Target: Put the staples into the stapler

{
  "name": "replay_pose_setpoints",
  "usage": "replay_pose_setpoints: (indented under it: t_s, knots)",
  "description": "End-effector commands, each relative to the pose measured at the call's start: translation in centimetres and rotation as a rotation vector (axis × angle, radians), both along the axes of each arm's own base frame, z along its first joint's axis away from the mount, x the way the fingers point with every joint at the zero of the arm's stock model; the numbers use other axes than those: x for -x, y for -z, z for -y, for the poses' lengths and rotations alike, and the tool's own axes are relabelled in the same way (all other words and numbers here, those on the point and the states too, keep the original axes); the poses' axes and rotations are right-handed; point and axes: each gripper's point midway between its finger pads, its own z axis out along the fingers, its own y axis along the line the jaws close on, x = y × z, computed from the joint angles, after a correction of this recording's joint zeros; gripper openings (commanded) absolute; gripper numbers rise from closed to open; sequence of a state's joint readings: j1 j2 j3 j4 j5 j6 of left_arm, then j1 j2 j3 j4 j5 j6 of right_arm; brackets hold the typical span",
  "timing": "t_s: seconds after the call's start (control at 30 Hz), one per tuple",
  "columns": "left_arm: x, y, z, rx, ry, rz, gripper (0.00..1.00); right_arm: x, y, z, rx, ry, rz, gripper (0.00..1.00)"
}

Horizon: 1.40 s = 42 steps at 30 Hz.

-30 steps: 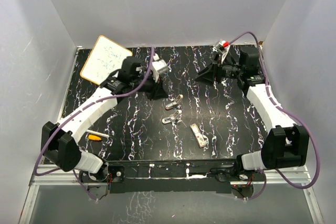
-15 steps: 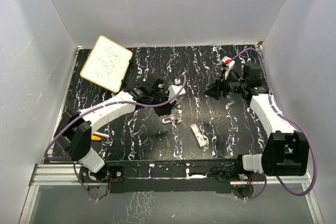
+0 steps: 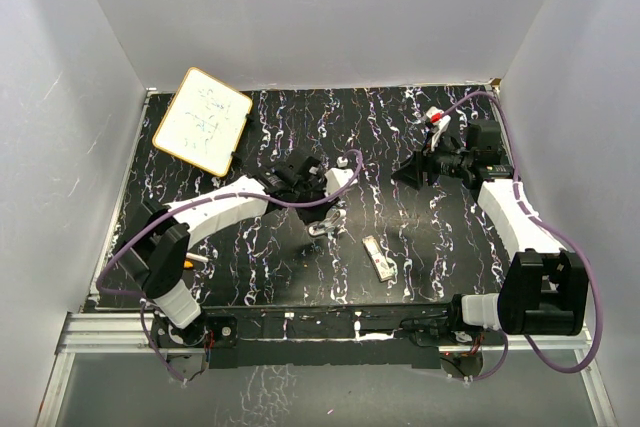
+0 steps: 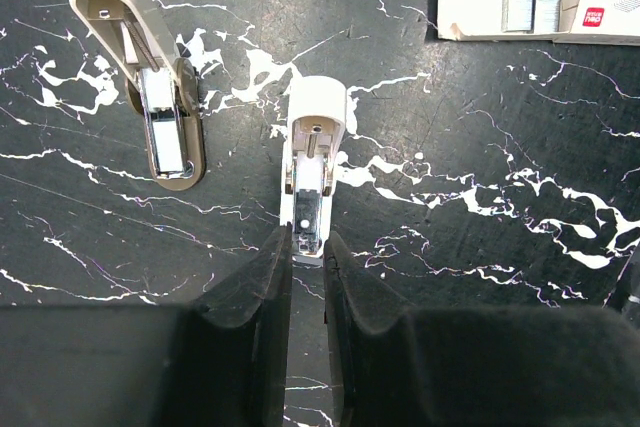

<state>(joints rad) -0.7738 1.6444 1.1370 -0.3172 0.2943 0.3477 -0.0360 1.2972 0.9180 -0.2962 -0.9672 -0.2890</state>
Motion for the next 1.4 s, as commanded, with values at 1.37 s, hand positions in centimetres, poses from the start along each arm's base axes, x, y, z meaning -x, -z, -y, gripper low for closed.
replay_pose_setpoints:
  t_s: [1.37]
  knots:
    - [-0.1,2.6,0.0,-0.111,-0.006,0.001,0.0,0.1,0.3,0.3,-0.02,-0.017,0.007,0.54]
